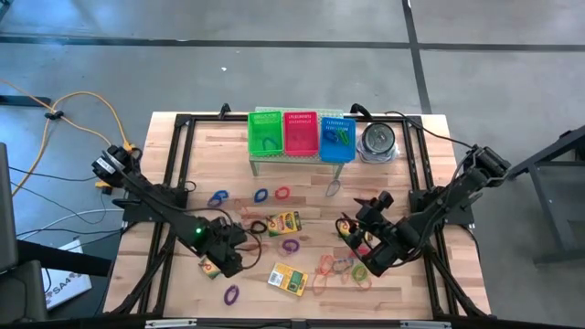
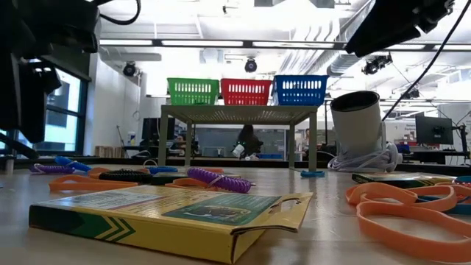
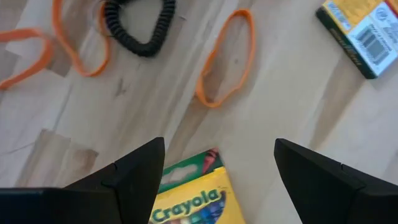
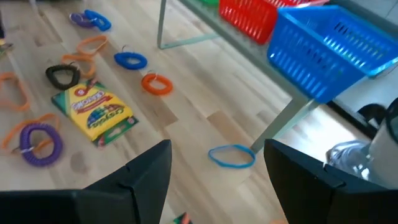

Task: Pick & Place Office Desk Supplies
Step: Put the yellow crayon box into the red bin on the shelf

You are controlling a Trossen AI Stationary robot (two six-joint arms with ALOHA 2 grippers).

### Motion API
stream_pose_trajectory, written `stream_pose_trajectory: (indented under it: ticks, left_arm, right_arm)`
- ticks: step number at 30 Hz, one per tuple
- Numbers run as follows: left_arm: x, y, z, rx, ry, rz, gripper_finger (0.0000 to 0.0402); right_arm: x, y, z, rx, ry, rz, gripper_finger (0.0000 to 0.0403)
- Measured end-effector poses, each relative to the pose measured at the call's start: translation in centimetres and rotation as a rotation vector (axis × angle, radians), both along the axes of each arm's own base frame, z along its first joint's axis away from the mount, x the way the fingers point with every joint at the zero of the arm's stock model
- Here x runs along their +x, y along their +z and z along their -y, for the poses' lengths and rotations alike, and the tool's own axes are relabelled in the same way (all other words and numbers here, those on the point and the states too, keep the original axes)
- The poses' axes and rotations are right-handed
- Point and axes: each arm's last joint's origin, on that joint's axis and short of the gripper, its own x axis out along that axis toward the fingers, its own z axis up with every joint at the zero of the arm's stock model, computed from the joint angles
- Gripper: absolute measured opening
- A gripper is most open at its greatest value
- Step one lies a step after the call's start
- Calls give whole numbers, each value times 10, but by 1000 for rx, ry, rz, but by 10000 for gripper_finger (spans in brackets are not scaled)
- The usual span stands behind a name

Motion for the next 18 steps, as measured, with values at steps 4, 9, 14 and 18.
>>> stream_pose_trajectory:
  ticks: [4, 9, 14, 18]
  left_arm:
    - [2, -1, -2, 27, -38, -3, 296]
    - [10, 0, -5, 5, -22, 38, 296]
    - [16, 1, -14, -16, 47, 46, 296]
    - [18, 1, -18, -10, 55, 46, 298]
  right_arm:
    - [3, 1, 4, -32, -19, 17, 245]
    - [7, 1, 11, -66, -28, -9, 245]
    - [10, 1, 16, -76, -50, -5, 245]
    - [10, 1, 17, -84, -47, -15, 245]
